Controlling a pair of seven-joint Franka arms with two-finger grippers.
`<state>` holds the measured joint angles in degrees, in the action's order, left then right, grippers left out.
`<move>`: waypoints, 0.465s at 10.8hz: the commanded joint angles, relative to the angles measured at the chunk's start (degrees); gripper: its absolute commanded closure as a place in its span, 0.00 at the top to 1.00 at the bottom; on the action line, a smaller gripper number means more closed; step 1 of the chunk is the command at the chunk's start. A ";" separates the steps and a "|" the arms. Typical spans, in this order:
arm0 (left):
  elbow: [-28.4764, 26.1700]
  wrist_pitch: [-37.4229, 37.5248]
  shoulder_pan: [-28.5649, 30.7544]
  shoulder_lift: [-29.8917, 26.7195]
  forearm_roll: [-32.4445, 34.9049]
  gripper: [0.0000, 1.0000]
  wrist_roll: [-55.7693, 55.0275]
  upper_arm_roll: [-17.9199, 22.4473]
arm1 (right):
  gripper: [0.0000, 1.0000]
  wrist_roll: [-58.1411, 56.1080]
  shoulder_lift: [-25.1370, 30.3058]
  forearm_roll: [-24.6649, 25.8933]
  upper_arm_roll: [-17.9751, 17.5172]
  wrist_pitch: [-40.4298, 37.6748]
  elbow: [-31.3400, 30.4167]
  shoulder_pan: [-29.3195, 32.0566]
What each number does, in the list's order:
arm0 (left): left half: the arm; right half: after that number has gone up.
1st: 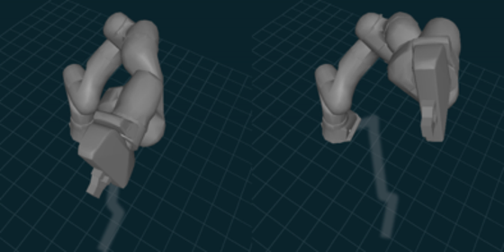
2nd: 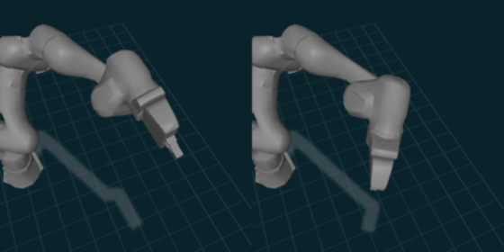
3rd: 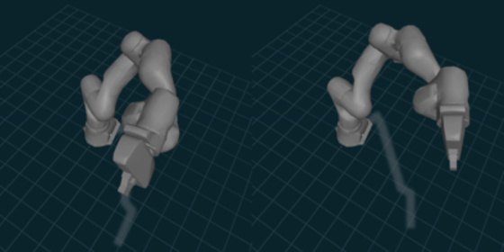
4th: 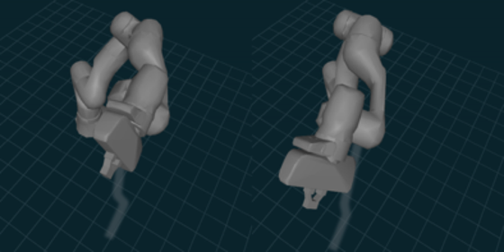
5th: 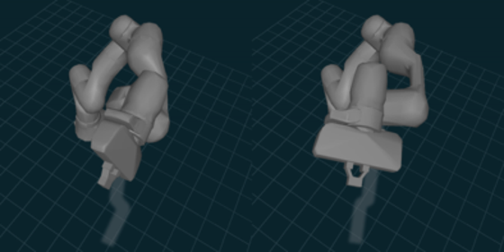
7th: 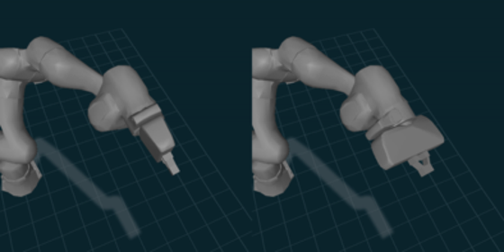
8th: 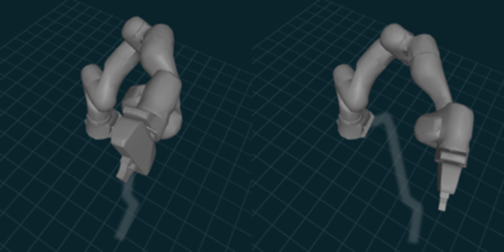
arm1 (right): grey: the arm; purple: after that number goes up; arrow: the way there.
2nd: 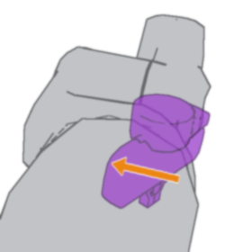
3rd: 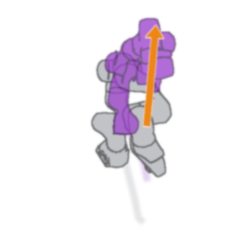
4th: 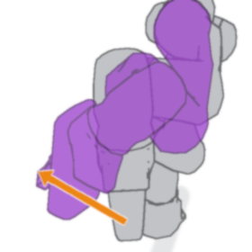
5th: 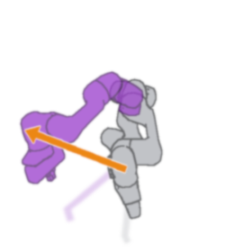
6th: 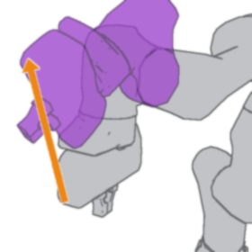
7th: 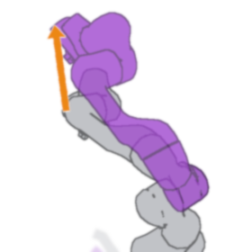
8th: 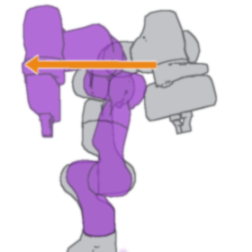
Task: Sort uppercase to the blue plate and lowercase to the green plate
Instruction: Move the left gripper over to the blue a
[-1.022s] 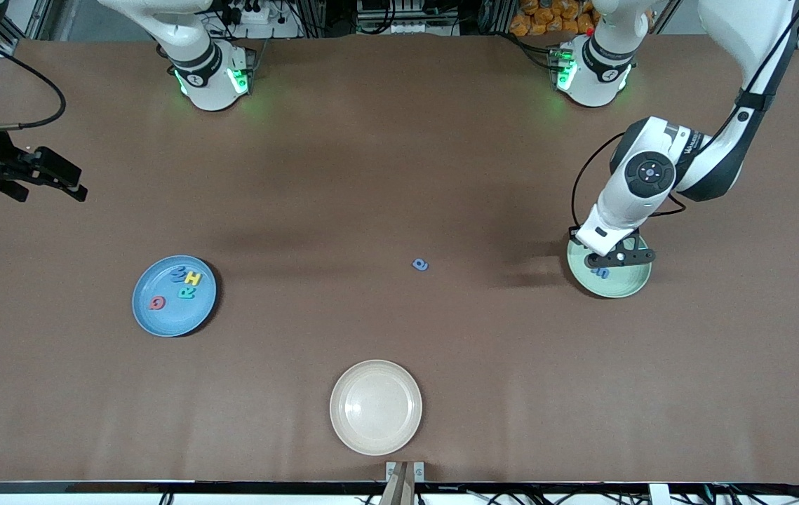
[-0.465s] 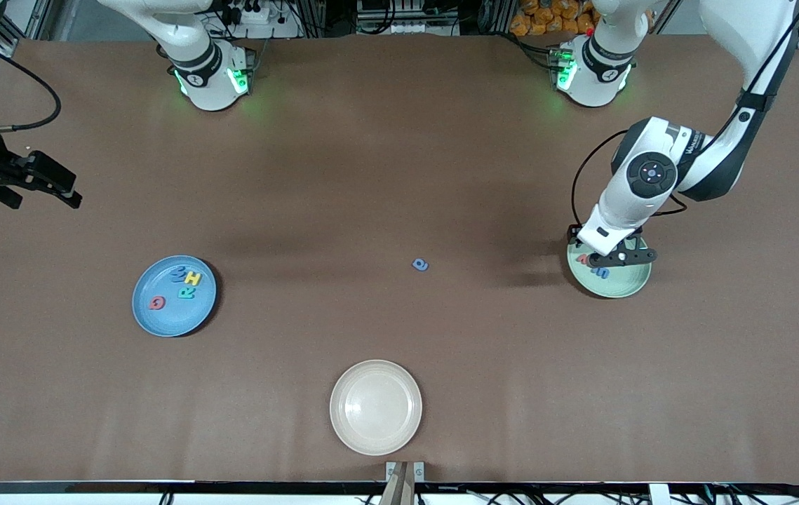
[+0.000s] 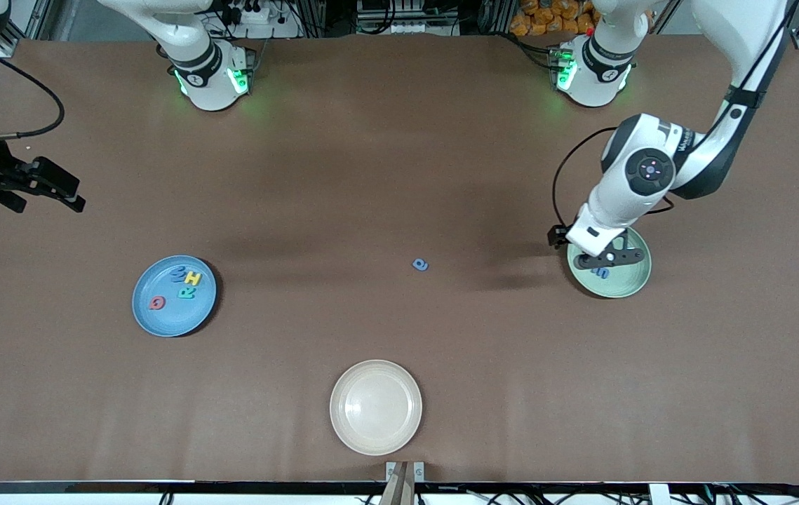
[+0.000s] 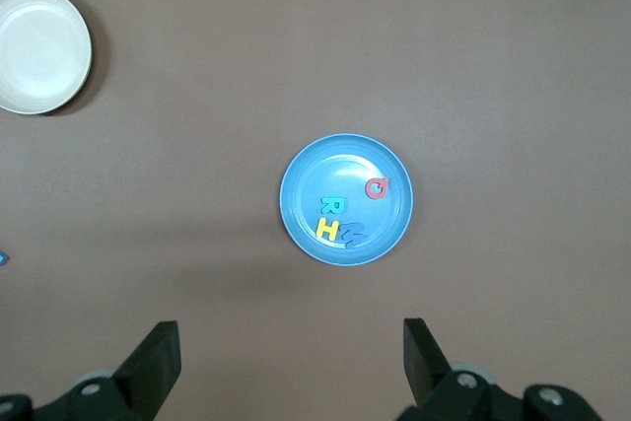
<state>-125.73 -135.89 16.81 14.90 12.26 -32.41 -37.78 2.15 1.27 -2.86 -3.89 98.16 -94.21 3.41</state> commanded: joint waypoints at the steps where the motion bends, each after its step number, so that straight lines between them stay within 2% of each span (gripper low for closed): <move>1: 3.37 -2.43 -6.76 0.39 -6.86 0.82 -2.46 0.25 | 1.00 -0.39 -0.39 -0.57 0.02 -0.34 1.14 -0.59; 3: 6.28 -3.32 -14.22 2.23 -10.15 0.83 -9.21 3.21 | 1.00 -0.30 -0.13 -0.57 0.02 -0.51 1.14 -0.60; 5: 9.17 -3.33 -26.41 4.16 -10.24 0.83 -18.87 13.03 | 1.00 -0.22 -0.12 -0.57 0.11 -0.77 1.05 -0.60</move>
<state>-119.86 -138.92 -2.10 16.22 3.14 -46.14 -31.19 2.14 1.26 -2.86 -3.96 98.15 -94.03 2.92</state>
